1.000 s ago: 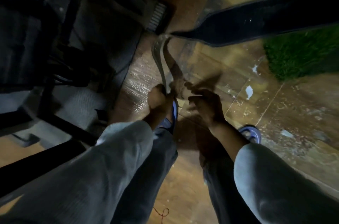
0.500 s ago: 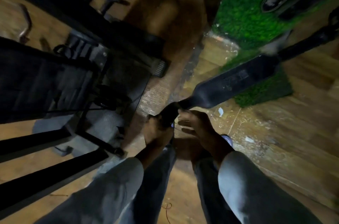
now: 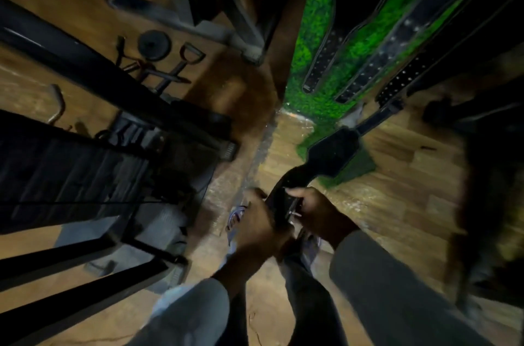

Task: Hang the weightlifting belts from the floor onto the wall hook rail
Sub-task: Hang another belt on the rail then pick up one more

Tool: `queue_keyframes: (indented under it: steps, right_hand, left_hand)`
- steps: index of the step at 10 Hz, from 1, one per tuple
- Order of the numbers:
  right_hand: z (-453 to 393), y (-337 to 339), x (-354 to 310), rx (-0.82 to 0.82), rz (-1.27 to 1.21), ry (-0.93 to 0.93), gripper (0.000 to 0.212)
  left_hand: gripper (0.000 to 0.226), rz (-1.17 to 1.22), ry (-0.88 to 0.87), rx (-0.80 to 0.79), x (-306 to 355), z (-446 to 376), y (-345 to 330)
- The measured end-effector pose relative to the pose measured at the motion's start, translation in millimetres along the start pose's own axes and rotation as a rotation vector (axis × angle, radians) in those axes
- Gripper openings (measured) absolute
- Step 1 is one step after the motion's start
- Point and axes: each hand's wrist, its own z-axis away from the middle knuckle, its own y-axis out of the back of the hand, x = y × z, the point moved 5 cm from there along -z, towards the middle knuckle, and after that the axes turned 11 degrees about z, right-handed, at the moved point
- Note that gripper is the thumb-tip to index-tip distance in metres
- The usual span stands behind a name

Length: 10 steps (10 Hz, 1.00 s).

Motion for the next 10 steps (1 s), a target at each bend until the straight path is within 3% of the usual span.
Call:
queue_keyframes:
  steps: [1,2,3,4,5,6,7,8,9,10]
  right_hand:
    - [51.7,34.9,-31.0,0.079,-0.039,0.118,0.006]
    - [106.2,58.0,-54.6,0.109,0.027,0.192,0.014]
    - [154.1,76.2,-77.7,0.125,0.031,0.331,0.016]
    - [201.8,85.6,-107.2,0.132,0.034,0.489,0.016]
    - [254.0,98.1,-142.1,0.153,0.147,0.690,0.019]
    - [303.6,110.3,-176.1,0.200,0.213,0.859,0.025]
    - [351.4,110.7,-197.6,0.266,0.363,1.011,0.025]
    - [390.2,103.5,-208.9,0.315,0.556,1.155,0.028]
    - [401.6,100.2,-205.4,0.323,0.760,1.233,0.024]
    - [385.7,109.0,-197.1,0.379,0.806,1.178,0.020]
  left_hand:
    - [0.085,0.093,-0.112,-0.167,88.6,40.1,30.7]
    - [0.090,0.085,-0.216,-0.470,140.8,55.4,38.4]
    - [0.074,0.094,-0.245,-0.587,187.3,54.3,47.1]
    - [0.054,0.113,-0.327,-0.605,245.7,57.7,54.4]
    - [0.061,0.112,-0.394,-0.620,307.5,63.6,54.3]
    - [0.074,0.198,-0.305,-0.630,350.1,61.6,53.2]
    - [0.045,0.471,-0.243,-0.807,398.7,86.2,56.3]
    - [0.038,0.905,-0.084,-1.009,444.1,98.4,73.8]
    - [0.072,1.052,0.040,-0.967,478.6,86.6,91.8]
    - [0.051,0.912,-0.054,-0.828,495.9,80.4,102.3]
